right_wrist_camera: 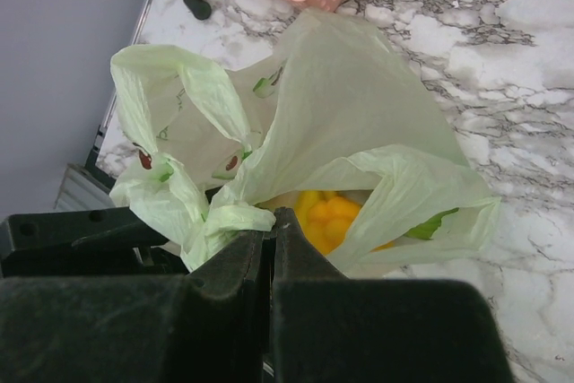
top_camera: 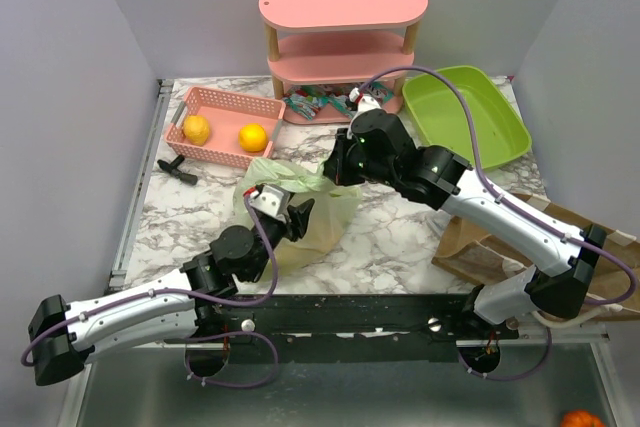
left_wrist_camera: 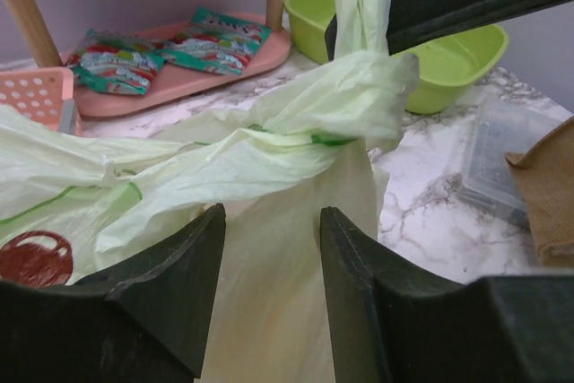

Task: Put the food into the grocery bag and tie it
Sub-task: Tie the grocery bag at the center of the board.

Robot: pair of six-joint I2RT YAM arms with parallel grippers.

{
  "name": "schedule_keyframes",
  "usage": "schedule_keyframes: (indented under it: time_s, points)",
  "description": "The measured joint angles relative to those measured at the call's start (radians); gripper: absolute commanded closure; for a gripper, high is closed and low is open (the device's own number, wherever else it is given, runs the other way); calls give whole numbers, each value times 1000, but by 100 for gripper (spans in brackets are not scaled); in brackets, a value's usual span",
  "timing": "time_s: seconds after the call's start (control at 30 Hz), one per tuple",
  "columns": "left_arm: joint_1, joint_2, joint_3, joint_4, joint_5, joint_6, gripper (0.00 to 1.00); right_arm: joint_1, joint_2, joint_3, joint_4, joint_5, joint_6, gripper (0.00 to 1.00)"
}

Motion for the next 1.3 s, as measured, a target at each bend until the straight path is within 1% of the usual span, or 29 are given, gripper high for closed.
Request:
schedule_keyframes:
  time_s: [0.1, 0.17, 0.43, 0.5, 0.7, 1.13, 1.23, 1.3]
  points:
    - [0, -55, -106, 119, 0, 50, 53, 0, 0, -7, 0, -8, 3, 99]
    - [0, -70, -143, 172, 0, 76, 53, 0, 0, -11, 0, -14, 6, 99]
    - [0, -71, -161, 311, 1, 129, 57, 0, 0, -20, 14, -22, 6, 99]
    - [0, -69, -159, 331, 1, 142, 59, 0, 0, -26, 15, -22, 6, 99]
    - [0, -24, -148, 365, 1, 176, 60, 0, -3, -48, 12, -33, -3, 99]
    - [0, 102, -137, 430, 38, 122, 61, 0, -47, -60, -29, -54, -25, 99]
    - [0, 131, -136, 445, 47, 106, 60, 0, -51, -60, -38, -56, -29, 99]
    - [0, 142, -136, 452, 47, 100, 54, 0, -51, -60, -42, -59, -31, 99]
